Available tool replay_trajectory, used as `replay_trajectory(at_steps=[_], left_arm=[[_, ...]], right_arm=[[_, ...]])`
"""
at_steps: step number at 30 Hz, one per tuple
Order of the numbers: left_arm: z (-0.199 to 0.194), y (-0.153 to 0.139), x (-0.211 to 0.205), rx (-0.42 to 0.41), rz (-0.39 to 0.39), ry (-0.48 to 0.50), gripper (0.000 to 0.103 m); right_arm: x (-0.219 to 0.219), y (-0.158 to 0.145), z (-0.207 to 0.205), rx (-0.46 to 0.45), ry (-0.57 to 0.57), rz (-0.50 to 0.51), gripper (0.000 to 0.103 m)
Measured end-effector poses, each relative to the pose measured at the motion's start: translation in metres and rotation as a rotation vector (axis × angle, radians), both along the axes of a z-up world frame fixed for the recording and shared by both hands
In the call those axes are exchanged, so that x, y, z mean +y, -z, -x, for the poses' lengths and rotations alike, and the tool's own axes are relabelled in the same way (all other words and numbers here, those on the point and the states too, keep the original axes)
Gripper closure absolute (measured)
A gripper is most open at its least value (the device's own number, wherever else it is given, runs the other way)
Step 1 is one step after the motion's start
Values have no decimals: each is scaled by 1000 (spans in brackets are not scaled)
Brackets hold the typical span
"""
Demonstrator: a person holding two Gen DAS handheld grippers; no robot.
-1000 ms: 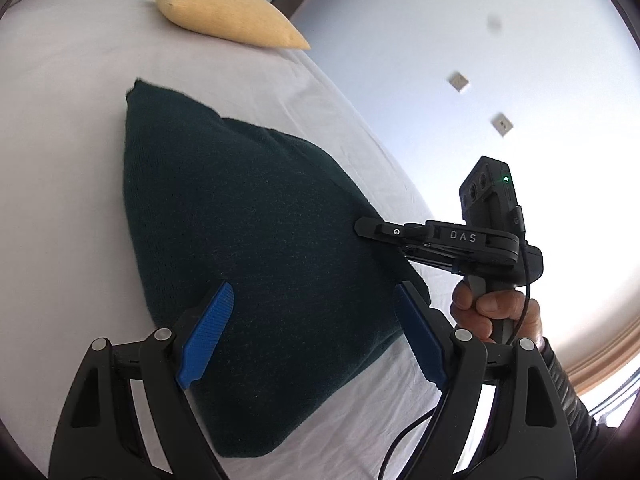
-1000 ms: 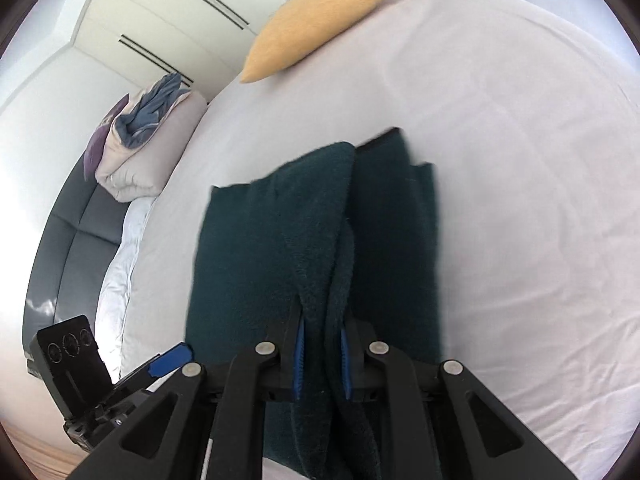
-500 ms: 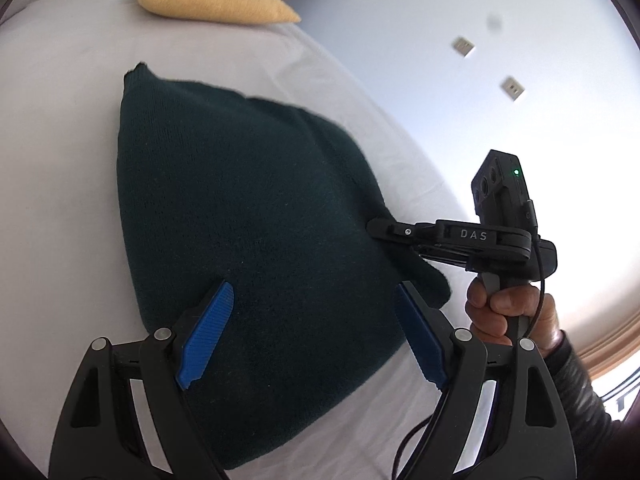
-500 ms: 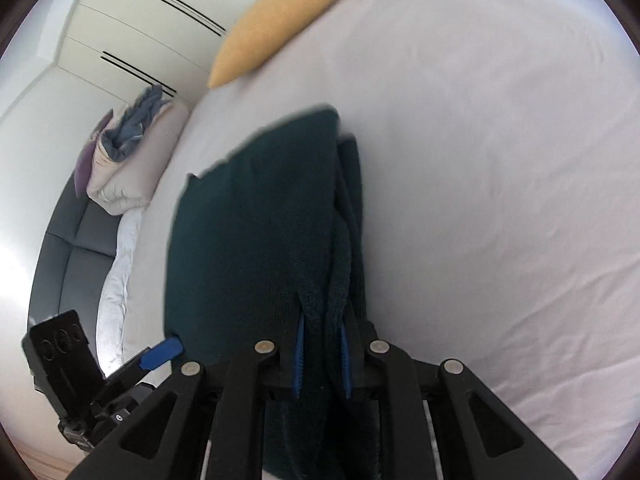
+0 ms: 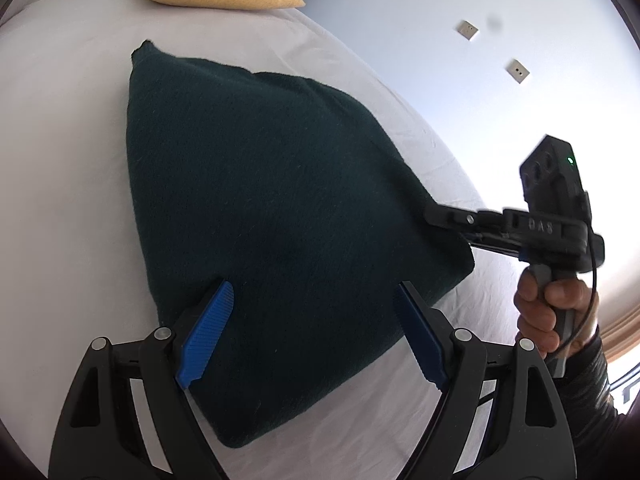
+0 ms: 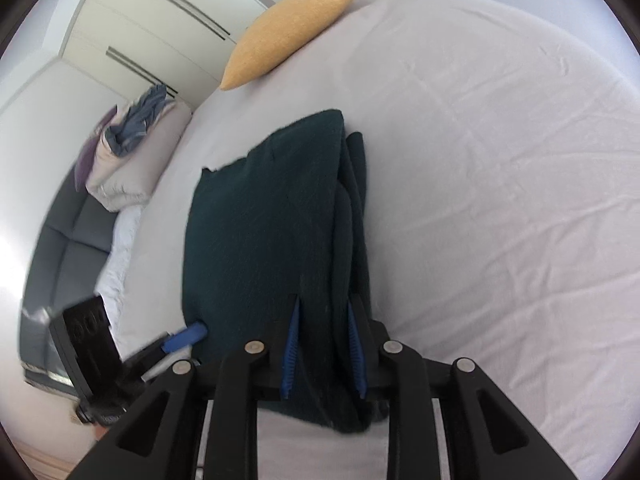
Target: Fold small clothes
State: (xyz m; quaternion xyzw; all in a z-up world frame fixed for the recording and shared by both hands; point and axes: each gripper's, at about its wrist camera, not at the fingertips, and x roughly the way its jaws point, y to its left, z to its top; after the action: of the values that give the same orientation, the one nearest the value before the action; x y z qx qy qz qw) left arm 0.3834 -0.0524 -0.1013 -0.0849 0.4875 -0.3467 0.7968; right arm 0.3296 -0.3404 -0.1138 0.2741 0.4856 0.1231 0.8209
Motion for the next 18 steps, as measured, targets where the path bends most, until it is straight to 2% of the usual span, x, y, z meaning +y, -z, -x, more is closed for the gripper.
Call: replay_trajectory(at_steps=[3,6,8,11,15,18], left_arm=[[0,3,-6,6,-1,1,21],[6,8,-15,-24,-42,24,21],[10,11,-23,-52,-75,45,22],[14,8,-25,-65,-75,44,21],[21,-2,-20,-93,-47,15,21],[22,11,-21,-75,-77,18,21]], right_arm=[[0,19,8,34,-5,15,77],[-15,37,21,27,36,-69,74],[-19,38,26,16,55,-93,74],[-13,24,32,-4,59,-24,71],[-3,0,42,-81,48,-10,70],[8,13,40,-35,18,76,70]])
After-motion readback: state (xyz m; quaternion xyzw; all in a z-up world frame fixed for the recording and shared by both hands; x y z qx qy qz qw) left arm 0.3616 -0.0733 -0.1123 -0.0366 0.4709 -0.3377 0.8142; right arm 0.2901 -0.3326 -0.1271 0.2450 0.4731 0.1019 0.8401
